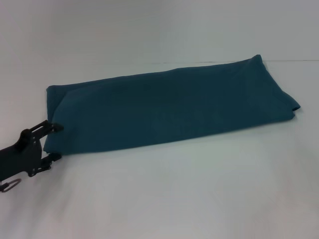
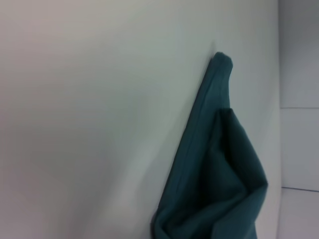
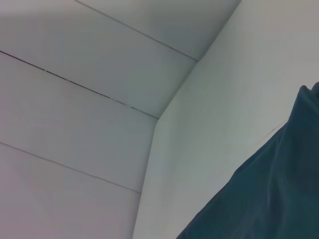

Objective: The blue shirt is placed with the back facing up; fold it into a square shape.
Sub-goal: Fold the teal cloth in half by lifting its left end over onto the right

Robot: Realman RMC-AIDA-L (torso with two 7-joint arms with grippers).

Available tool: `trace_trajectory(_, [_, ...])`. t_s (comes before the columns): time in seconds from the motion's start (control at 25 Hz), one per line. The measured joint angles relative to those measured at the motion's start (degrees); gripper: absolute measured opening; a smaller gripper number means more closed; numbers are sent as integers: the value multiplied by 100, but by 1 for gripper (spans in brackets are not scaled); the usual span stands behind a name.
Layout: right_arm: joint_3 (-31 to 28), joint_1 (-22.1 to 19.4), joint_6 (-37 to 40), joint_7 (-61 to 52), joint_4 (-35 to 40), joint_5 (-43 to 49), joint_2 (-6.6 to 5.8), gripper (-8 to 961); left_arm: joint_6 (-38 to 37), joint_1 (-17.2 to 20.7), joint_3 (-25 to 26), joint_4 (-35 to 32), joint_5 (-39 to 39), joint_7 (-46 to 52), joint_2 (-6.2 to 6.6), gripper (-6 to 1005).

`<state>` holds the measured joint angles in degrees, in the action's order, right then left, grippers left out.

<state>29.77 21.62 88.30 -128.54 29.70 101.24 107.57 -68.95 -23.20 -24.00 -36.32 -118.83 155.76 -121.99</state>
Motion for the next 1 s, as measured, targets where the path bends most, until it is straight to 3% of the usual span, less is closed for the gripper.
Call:
trace_trajectory(0.36, [-129, -8, 41, -4, -2, -38, -59, 777, 365, -225, -164, 120, 0, -14, -17, 859])
trace_trajectory(0.64, [-166, 10, 13, -3, -8, -40, -45, 777, 578, -386, -295, 338, 0, -56, 54, 860])
trace_trajectory(1.0, [-262, 24, 1, -33, -18, -44, -25, 777, 246, -162, -261, 92, 10, -28, 38, 860])
